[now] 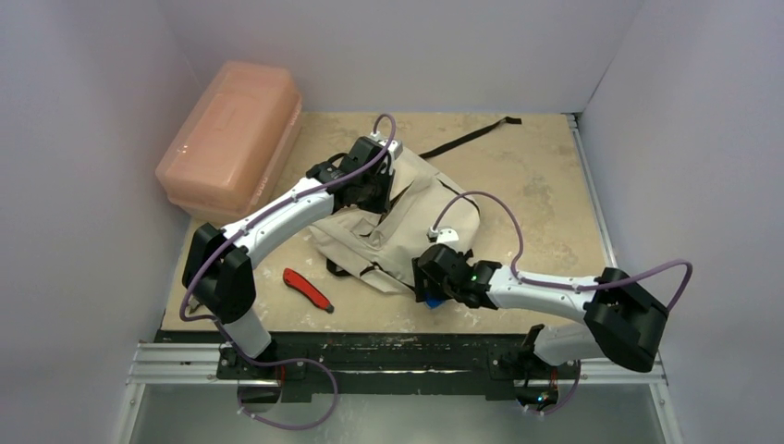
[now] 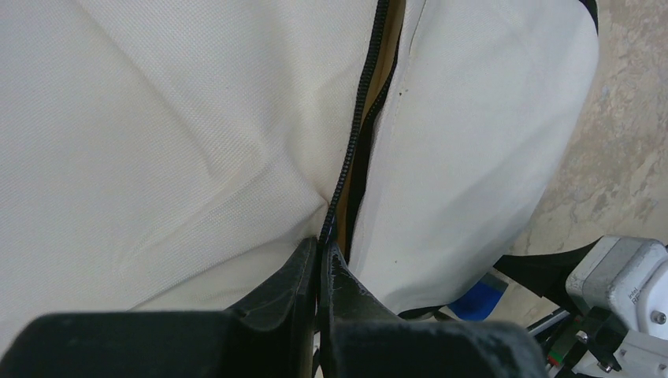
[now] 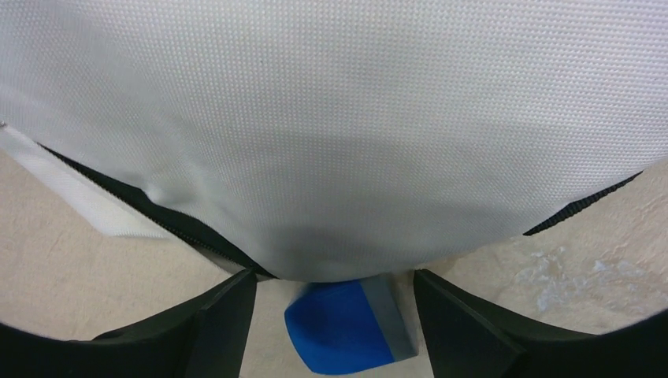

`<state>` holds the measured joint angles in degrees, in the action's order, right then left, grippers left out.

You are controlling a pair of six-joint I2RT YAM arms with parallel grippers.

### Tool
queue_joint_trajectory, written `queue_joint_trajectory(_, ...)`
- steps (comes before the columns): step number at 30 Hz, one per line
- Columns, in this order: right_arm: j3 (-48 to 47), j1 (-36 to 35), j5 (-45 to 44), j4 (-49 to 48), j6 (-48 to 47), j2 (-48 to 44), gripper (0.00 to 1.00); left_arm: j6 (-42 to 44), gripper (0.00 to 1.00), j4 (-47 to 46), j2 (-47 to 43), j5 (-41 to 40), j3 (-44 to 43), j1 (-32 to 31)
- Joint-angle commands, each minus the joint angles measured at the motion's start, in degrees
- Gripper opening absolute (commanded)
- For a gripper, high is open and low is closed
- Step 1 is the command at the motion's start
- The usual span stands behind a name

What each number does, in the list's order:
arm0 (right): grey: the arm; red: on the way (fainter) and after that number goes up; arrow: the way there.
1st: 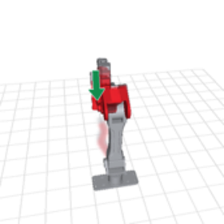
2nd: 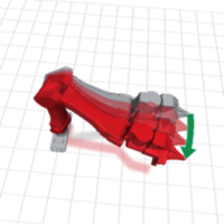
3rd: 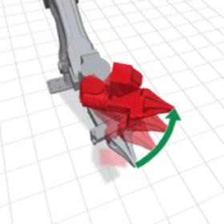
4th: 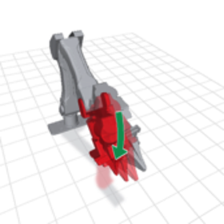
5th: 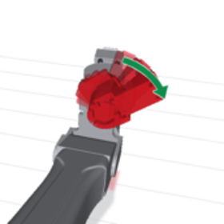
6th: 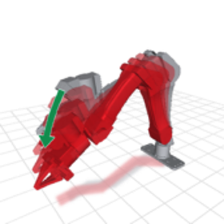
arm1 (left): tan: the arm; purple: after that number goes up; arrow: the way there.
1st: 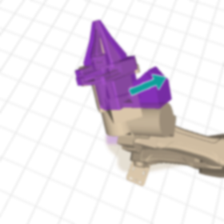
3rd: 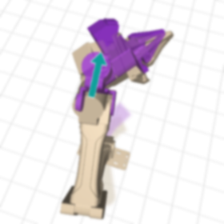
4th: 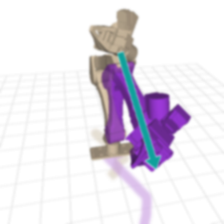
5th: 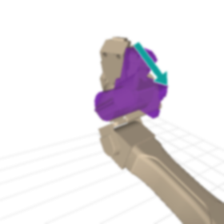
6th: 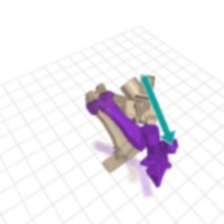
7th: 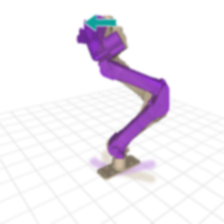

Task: Pack the student bag
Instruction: Pick up the stationery from the center of the board.

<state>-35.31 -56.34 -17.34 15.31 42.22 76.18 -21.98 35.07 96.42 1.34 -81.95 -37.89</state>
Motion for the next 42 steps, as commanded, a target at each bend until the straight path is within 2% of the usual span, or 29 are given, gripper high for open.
queue_joint_trajectory(1, 1.5, -2.8, 1.0, 6.8, 1.3, -2.8, 0.80, -0.3, 0.00, -1.3, -0.9, 1.4, -0.9, 0.4)
queue_joint_trajectory(4, 2.7, -4.1, 1.9, 6.9, 1.8, -4.0, 0.82, -0.3, 0.00, -1.3, -0.9, 1.4, -1.0, 0.6)
queue_joint_trajectory(8, 2.9, -5.6, 2.0, 7.1, 2.8, -2.9, 0.76, -0.3, 0.00, -0.9, -0.7, 1.6, -1.3, 0.6)
queue_joint_trajectory(21, -0.5, -6.1, -8.3, 7.7, 5.2, -0.6, 0.73, -1.3, 0.00, -0.7, -0.8, 2.3, -0.9, 0.6)
queue_joint_trajectory(23, -0.9, -6.1, -9.3, 7.8, 5.2, -0.7, 0.68, -1.3, 0.00, -0.6, -0.8, 2.4, -0.8, 0.6)
queue_joint_trajectory(25, -1.0, -6.1, -9.3, 7.3, 5.2, -0.4, 0.56, -1.4, 0.00, -0.6, -0.8, 2.4, -0.8, 0.6)
queue_joint_trajectory(29, -0.3, -6.1, -9.4, 5.9, 4.1, -0.5, 0.46, -1.2, 0.00, -0.4, -1.1, 2.2, -0.4, 0.6)
queue_joint_trajectory(34, -0.1, -6.1, -7.0, 6.3, 1.4, -8.2, 0.27, -1.1, 0.00, -0.4, -1.4, 1.9, -0.2, 0.5)
queue_joint_trajectory(39, -2.8, -5.6, 0.6, 3.5, -5.7, -19.9, 0.24, -1.1, 0.00, -1.1, -2.2, 1.6, -0.3, 0.6)
queue_joint_trajectory(42, -5.3, -1.6, 4.5, -0.6, -11.0, -20.6, 0.22, -1.3, 0.00, -2.1, -2.9, 1.1, -0.1, 0.6)
